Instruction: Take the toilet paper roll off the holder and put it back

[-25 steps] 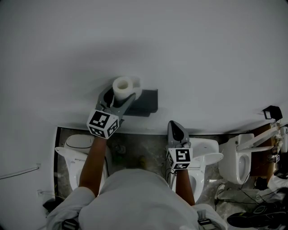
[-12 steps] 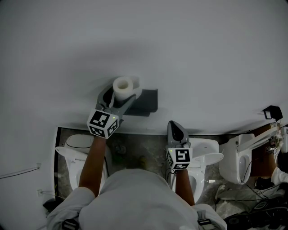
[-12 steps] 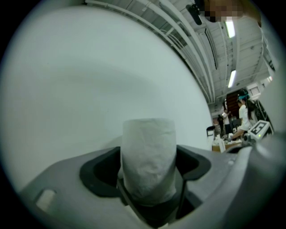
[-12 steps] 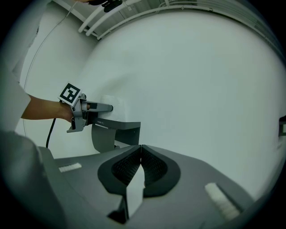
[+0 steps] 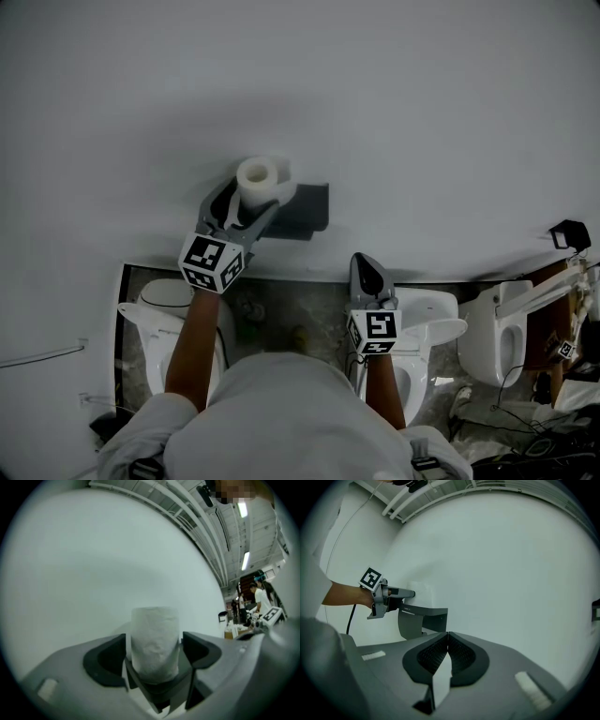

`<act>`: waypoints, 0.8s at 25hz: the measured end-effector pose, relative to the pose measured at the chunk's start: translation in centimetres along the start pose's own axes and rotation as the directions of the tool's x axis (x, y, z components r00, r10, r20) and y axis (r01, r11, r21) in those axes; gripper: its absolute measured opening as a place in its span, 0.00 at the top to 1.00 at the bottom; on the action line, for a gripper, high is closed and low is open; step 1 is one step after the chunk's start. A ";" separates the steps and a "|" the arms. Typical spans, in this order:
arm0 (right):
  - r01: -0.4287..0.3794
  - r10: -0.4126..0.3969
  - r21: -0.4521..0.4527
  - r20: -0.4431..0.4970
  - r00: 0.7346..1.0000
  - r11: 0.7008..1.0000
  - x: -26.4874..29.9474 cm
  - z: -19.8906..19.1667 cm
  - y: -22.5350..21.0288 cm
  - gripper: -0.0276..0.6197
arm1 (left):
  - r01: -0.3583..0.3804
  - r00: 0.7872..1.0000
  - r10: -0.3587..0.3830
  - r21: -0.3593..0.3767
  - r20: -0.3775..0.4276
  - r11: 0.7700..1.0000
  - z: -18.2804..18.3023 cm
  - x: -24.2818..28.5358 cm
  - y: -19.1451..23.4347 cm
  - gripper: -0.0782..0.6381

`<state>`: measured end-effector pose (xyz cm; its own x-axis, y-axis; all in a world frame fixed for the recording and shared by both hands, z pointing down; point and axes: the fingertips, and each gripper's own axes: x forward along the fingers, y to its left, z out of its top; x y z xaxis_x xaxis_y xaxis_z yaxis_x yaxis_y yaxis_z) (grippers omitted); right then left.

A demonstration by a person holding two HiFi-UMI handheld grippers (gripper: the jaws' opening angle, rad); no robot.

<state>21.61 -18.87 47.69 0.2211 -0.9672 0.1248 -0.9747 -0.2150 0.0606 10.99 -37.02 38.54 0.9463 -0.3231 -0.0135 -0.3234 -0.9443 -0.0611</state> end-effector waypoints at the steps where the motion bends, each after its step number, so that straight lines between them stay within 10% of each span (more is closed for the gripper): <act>1: 0.000 0.000 0.000 0.000 1.000 1.000 -0.1 -0.1 0.0 0.95 | -0.004 1.000 0.004 0.000 0.000 1.000 0.0 -0.2 0.0 0.37; 20: -0.022 0.022 0.000 0.012 1.000 1.000 -1.1 0.3 0.7 0.95 | -0.060 0.998 0.060 0.001 0.001 0.998 -0.1 -5.7 -1.3 0.45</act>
<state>20.66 -17.97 47.34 0.1989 -0.9734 0.1141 -0.9794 -0.1933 0.0582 5.99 -33.98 38.85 0.9251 -0.3793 -0.0185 -0.3797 -0.9231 -0.0610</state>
